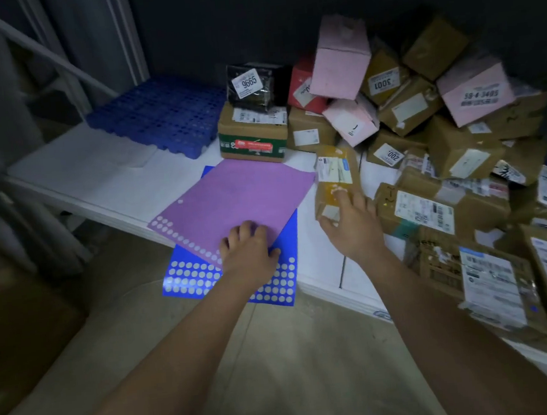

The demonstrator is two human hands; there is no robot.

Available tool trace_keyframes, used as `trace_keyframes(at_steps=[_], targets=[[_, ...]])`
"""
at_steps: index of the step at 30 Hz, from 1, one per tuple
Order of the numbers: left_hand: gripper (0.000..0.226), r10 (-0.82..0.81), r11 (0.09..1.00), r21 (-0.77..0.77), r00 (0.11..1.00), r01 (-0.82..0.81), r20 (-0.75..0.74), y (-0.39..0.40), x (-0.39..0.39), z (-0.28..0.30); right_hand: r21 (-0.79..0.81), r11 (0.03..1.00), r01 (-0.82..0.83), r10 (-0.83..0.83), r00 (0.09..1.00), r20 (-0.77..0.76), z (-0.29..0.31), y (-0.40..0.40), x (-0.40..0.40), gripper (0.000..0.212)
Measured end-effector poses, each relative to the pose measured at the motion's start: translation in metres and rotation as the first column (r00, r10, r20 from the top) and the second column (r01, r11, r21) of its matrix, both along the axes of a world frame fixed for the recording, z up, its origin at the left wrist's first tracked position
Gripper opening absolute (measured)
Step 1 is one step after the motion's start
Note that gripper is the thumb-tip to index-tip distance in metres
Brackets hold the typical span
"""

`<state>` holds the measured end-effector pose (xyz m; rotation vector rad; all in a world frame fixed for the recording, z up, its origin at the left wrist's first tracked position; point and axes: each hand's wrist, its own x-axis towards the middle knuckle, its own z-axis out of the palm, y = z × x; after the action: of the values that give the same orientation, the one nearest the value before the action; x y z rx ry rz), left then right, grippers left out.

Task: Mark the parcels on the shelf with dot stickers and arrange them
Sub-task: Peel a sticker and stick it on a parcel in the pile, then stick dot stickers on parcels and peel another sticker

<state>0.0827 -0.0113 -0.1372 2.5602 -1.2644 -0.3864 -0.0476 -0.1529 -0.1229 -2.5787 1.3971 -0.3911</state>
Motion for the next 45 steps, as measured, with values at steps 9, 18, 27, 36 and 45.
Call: trace_keyframes(at_steps=[9, 18, 27, 36, 45], targets=[[0.051, -0.088, 0.981, -0.184, 0.988, 0.064, -0.127, 0.024, 0.017, -0.006, -0.155, 0.988, 0.014, 0.015, 0.984, 0.179, -0.011, 0.076, -0.024, 0.035], [0.047, 0.221, 0.908, -0.339, 0.969, -0.247, -0.114, 0.077, 0.036, -0.007, -0.235, 0.968, -0.087, 0.147, 0.957, 0.25, 0.003, 0.103, 0.0, 0.036], [0.074, 0.376, 0.779, -0.386, 0.861, -0.494, -0.344, 0.106, 0.04, -0.009, -0.143, 0.891, -0.431, 0.444, 0.894, 0.069, -0.022, 0.121, 0.039, 0.043], [0.064, 0.281, 0.857, -0.434, 0.958, -0.279, -0.062, 0.093, 0.021, -0.012, 0.306, 0.853, -0.423, 0.3, 0.877, 0.376, -0.005, 0.103, 0.075, 0.018], [0.046, 0.262, 0.873, -0.399, 0.96, -0.281, -0.103, 0.081, 0.007, -0.015, 0.004, 0.923, -0.385, 0.383, 0.919, 0.092, 0.0, 0.104, 0.024, 0.036]])
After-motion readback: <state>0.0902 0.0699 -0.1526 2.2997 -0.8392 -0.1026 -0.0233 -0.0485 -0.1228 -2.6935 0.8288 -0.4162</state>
